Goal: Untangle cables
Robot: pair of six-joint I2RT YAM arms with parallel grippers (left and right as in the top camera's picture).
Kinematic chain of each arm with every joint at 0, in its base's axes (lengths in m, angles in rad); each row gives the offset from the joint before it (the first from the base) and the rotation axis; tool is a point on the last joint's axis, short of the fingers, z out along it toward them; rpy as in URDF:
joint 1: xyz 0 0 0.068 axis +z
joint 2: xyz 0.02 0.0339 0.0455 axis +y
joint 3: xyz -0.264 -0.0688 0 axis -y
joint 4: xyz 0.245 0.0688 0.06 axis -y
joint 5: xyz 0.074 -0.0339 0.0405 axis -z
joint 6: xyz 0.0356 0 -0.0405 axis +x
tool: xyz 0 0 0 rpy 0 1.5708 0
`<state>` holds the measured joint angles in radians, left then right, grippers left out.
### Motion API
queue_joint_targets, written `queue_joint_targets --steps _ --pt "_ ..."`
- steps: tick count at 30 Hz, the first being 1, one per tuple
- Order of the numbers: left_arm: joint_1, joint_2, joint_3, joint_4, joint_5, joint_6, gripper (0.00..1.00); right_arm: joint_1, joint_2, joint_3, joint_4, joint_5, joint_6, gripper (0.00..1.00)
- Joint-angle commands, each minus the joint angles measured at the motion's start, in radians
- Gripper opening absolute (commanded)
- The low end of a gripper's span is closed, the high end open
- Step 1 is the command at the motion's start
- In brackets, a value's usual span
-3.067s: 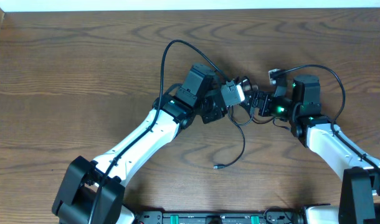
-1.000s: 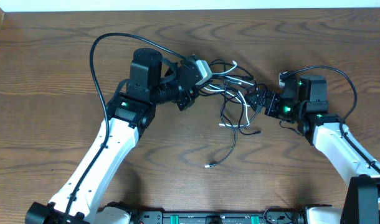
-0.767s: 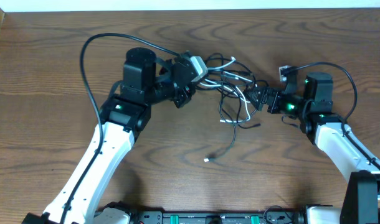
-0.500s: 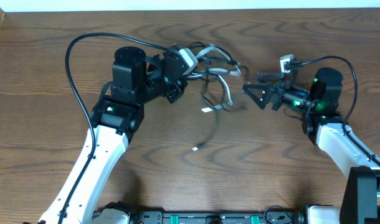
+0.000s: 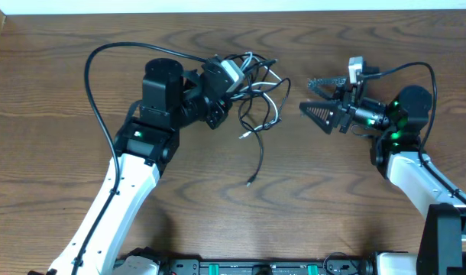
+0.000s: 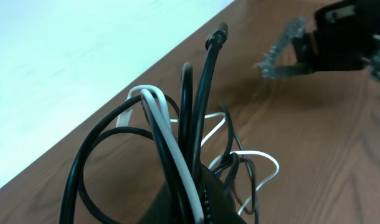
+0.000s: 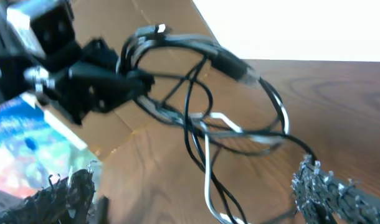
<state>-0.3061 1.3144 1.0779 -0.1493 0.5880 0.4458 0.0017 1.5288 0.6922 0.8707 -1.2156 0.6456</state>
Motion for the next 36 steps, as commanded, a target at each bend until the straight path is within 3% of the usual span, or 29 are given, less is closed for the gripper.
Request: queue_joint_targets --steps 1,6,12,24,36 --pt "-0.032 0.016 0.04 0.009 0.005 0.043 0.08 0.056 0.003 0.0 0.016 0.091 0.239 0.98" --pt "-0.065 0.051 0.04 0.009 -0.004 0.094 0.07 0.134 0.003 0.0 0.028 0.163 0.454 0.99" --pt "-0.071 0.086 0.04 0.009 -0.061 0.103 0.07 0.189 0.003 0.0 0.162 0.175 0.562 0.98" --pt "-0.155 0.094 0.04 0.021 -0.048 0.108 0.07 0.256 0.003 0.0 0.068 0.363 0.6 0.95" --pt "-0.158 0.095 0.04 0.016 -0.05 0.111 0.07 0.254 0.003 0.0 0.068 0.432 0.64 0.8"
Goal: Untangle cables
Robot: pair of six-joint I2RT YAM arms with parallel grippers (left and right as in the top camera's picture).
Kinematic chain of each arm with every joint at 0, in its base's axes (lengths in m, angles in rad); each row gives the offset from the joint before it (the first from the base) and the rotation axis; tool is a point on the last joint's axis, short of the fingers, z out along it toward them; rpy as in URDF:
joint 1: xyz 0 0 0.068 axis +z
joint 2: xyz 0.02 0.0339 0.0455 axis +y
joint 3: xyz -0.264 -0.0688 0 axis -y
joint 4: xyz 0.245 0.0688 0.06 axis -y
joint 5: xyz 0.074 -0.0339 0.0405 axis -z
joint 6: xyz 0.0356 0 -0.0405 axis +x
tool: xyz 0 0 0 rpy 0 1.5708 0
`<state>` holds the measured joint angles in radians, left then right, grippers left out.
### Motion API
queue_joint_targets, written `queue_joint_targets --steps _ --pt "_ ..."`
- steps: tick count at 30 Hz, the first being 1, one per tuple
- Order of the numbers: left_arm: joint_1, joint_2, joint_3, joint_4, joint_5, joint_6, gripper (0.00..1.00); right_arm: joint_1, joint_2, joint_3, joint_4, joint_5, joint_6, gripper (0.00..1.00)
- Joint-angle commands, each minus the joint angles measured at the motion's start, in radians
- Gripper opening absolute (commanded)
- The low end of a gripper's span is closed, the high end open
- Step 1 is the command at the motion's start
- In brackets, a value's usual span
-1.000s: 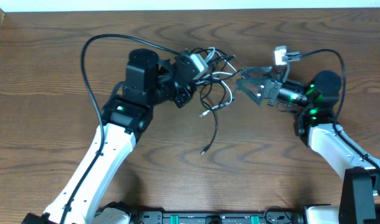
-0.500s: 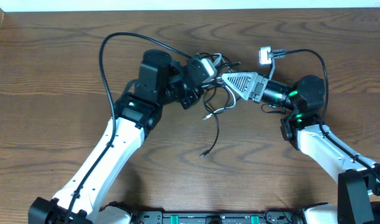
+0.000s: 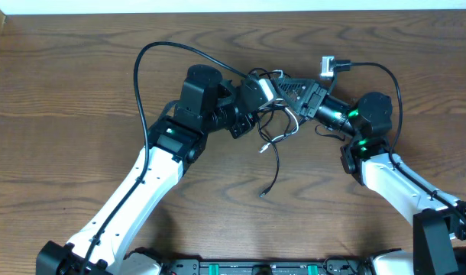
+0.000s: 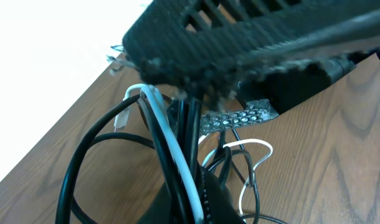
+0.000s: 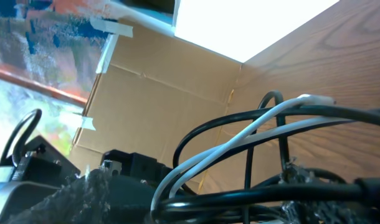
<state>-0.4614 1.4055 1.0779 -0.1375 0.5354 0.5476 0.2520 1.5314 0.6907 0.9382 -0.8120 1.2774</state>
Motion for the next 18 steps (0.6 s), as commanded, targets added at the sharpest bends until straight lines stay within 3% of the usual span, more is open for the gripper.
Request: queue_joint_targets --steps 1,18 --pt "-0.003 0.004 0.04 0.005 0.002 0.01 0.07 0.003 0.0 0.001 0.001 0.029 0.008 0.78" --pt "-0.049 0.012 0.04 0.005 0.002 0.035 0.07 0.006 0.0 0.001 0.0 0.035 0.008 0.49"
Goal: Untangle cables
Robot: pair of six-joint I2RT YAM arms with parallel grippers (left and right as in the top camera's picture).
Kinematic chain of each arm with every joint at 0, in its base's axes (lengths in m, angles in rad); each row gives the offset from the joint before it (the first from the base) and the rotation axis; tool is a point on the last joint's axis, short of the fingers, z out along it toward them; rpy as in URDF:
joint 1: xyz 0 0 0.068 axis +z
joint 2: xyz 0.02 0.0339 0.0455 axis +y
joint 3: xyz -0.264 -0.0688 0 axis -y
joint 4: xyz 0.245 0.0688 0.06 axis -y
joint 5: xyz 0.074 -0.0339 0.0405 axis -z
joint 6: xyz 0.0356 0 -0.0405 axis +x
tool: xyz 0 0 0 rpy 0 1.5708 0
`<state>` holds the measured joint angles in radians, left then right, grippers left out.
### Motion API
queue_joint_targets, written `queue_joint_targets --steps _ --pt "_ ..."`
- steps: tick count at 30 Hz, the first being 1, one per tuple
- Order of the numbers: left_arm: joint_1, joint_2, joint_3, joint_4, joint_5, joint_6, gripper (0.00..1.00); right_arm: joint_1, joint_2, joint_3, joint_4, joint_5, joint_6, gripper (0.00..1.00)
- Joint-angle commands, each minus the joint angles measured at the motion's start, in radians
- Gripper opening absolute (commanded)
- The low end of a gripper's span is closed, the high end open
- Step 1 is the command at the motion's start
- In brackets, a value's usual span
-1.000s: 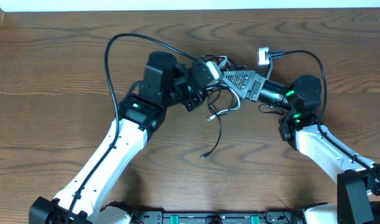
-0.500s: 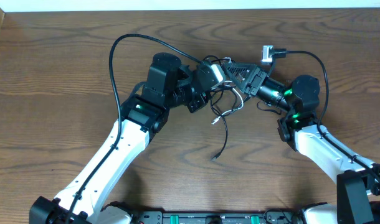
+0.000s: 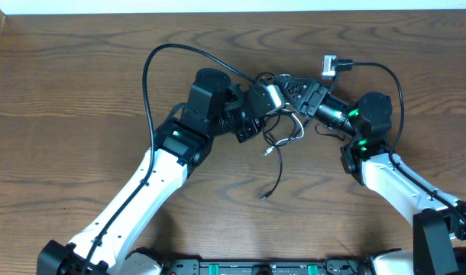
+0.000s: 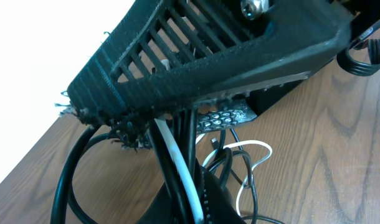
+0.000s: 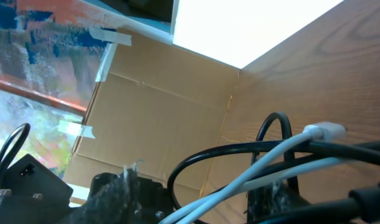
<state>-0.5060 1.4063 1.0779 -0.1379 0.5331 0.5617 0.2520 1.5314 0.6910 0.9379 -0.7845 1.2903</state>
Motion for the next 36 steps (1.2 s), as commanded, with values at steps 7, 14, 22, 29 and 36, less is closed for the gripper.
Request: queue_joint_targets --steps 7,14,22,29,36 --pt "-0.004 0.012 0.04 0.005 0.005 0.021 0.08 0.006 0.0 0.001 0.0 0.008 -0.014 0.12" --pt "-0.003 0.012 0.04 0.005 -0.084 0.021 0.08 0.006 0.0 0.001 0.0 0.007 -0.016 0.01" --pt "-0.002 0.011 0.04 0.006 -0.174 0.021 0.88 -0.014 0.0 0.001 0.001 0.0 -0.016 0.01" --pt "0.058 0.01 0.04 0.036 -0.175 -0.076 0.98 -0.09 0.0 0.001 0.002 -0.093 -0.016 0.01" --pt "0.164 0.01 0.04 0.056 0.05 -0.115 0.98 -0.185 0.0 0.001 0.064 -0.274 -0.13 0.01"
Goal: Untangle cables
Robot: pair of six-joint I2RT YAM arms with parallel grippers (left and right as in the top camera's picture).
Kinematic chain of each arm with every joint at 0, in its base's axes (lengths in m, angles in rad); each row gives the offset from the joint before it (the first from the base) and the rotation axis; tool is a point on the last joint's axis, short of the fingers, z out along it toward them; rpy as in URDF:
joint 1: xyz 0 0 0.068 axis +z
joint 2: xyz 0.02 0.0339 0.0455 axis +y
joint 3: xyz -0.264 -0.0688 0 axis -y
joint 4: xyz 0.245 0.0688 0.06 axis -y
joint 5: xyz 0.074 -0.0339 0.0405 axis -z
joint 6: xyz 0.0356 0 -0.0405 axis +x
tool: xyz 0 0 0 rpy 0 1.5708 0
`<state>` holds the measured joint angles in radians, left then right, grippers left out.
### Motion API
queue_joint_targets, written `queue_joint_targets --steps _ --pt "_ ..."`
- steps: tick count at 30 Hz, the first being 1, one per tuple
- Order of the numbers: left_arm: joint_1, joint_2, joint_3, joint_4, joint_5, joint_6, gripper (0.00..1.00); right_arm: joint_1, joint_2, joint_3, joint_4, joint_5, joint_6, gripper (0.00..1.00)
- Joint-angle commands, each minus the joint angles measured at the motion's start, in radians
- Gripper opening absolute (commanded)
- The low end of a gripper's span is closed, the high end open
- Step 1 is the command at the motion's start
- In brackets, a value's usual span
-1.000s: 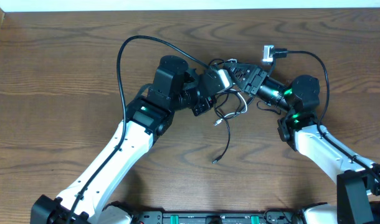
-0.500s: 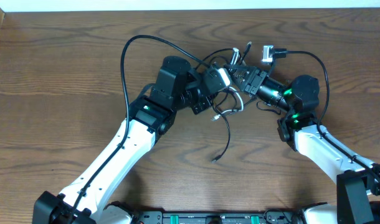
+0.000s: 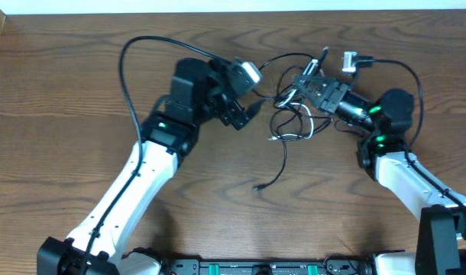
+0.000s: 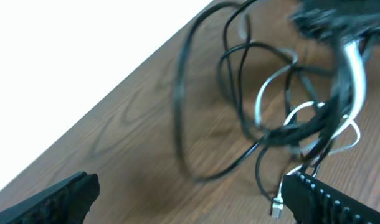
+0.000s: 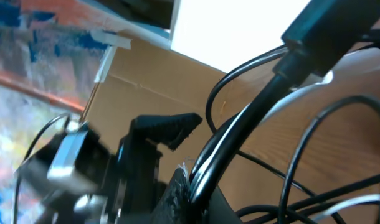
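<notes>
The tangle of black and white cables hangs mid-table from my right gripper, which is shut on a bunch of its strands. The right wrist view shows those black and white strands pinched between the right gripper's fingers. A black tail with a plug trails onto the table toward the front. My left gripper stands open just left of the tangle, holding nothing. In the left wrist view the cables lie ahead of the open left gripper, blurred.
The wooden table spreads on all sides. The left arm's own black lead loops over the back left. A cardboard wall shows beyond the table in the right wrist view.
My left gripper has let go of the bundle, opened and drawn back to the left. The right gripper now holds the bundle alone and has moved it to the right.
At first my left gripper held the bundle at the left-centre, with the right gripper open and apart on the right. Then both met mid-table, the right fingers around the bundle held by the left. Now the bundle is in the right gripper and the left is open.
</notes>
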<state>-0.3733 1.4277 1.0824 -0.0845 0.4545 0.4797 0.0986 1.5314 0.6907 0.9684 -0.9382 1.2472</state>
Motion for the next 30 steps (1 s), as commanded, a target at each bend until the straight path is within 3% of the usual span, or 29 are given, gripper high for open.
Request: queue_joint_targets --steps 1,8,13,20,30 --pt "0.041 -0.012 0.036 0.0 0.156 -0.033 0.98 -0.043 0.0 0.001 0.056 -0.152 -0.106 0.01" --pt "0.058 -0.01 0.036 -0.036 0.399 -0.018 0.98 -0.103 0.0 0.002 0.248 -0.341 -0.15 0.01" --pt "0.058 -0.01 0.036 -0.076 0.465 0.002 0.98 -0.103 0.0 0.002 0.429 -0.486 -0.153 0.01" --pt "0.049 -0.01 0.036 -0.079 0.686 0.002 0.96 -0.1 0.0 0.002 0.45 -0.543 -0.181 0.01" --pt "-0.026 0.012 0.036 -0.079 0.546 0.002 0.79 -0.001 0.0 0.002 0.467 -0.543 -0.22 0.01"
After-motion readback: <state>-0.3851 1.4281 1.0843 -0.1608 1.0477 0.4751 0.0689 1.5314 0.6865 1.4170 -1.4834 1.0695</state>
